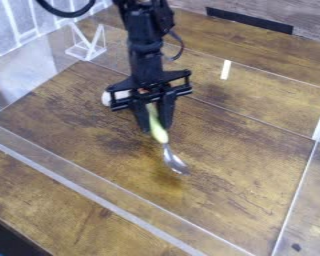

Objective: Move the green spoon to the right side of the table

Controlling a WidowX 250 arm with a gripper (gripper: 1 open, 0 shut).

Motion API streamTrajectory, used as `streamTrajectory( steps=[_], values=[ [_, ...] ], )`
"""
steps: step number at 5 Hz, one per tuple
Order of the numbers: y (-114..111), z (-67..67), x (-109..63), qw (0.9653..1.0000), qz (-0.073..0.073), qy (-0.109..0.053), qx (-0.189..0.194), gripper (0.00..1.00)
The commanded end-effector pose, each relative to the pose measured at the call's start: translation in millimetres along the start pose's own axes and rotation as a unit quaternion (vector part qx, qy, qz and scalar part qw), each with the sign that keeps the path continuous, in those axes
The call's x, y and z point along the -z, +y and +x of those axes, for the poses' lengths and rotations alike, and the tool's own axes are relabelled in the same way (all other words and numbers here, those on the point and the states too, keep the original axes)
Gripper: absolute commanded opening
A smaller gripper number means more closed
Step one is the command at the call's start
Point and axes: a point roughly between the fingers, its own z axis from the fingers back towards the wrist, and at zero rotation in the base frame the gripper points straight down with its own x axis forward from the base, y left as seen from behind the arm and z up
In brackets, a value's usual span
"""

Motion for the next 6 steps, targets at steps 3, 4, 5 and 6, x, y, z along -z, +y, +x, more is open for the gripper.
streamTrajectory(
  steps=[3, 4, 5, 6],
  values=[
    [-43.9, -45.9, -34.5, 0.9924, -0.040, -0.021, 0.115, 0.00],
    [-49.7, -54.0, -32.7, 0.9904, -0.038, -0.020, 0.131, 0.00],
    [-54.9, -60.9, -30.6, 0.9890, -0.038, -0.021, 0.141, 0.00],
    [-59.2, -67.8, -28.6, 0.9880, -0.038, -0.024, 0.147, 0.00]
  ],
)
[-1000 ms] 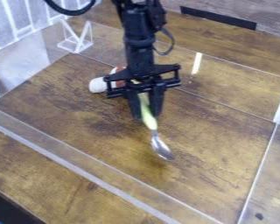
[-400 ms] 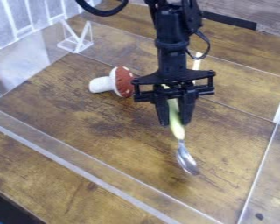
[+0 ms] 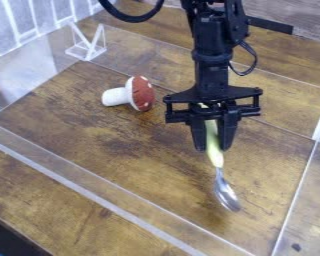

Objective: Move the green spoon to the right side of the table

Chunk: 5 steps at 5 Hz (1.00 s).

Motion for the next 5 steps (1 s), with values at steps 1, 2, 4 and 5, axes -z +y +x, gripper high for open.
streamTrajectory(
  steps=[1, 2, 4, 5],
  values=[
    [-13.6, -8.1, -28.6, 0.9983, -0.030, -0.041, 0.027, 0.00],
    [-15.5, -9.9, -23.9, 0.9978, -0.026, -0.046, 0.039, 0.00],
    [-20.2, -10.5, -12.8, 0.9957, -0.021, -0.051, 0.075, 0.00],
    [-21.6, -9.3, -8.5, 0.9932, -0.018, -0.053, 0.102, 0.00]
  ],
)
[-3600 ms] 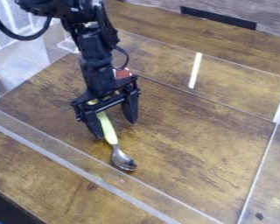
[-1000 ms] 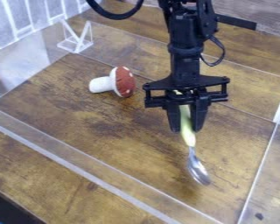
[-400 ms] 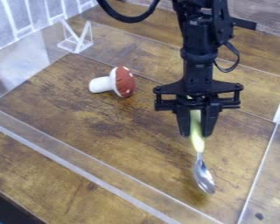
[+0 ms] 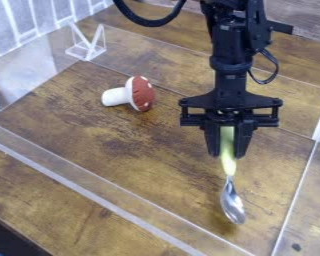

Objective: Move the green spoon to the right side of the table

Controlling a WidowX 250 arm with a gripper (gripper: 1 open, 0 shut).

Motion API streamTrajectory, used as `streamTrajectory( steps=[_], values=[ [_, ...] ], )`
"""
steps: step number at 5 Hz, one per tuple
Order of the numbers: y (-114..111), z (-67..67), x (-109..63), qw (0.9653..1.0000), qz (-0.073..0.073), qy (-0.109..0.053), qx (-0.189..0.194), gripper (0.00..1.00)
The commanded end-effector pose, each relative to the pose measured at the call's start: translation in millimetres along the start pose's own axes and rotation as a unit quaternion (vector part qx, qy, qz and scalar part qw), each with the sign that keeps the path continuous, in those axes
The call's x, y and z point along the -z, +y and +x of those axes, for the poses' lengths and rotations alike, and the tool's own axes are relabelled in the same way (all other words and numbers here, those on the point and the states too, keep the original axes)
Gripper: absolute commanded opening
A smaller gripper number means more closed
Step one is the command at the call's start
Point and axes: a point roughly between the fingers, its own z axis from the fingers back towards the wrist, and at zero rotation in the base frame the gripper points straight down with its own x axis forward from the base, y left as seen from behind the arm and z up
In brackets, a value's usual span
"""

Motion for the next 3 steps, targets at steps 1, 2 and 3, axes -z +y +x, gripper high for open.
streamTrajectory(
  steps=[1, 2, 3],
  values=[
    [-8.8, -5.7, -7.3, 0.9990, -0.011, -0.016, 0.040, 0.00],
    [-7.8, -3.8, -7.3, 0.9961, -0.006, -0.018, 0.087, 0.00],
    [-7.2, -1.2, -6.7, 0.9948, -0.004, -0.017, 0.100, 0.00]
  ],
)
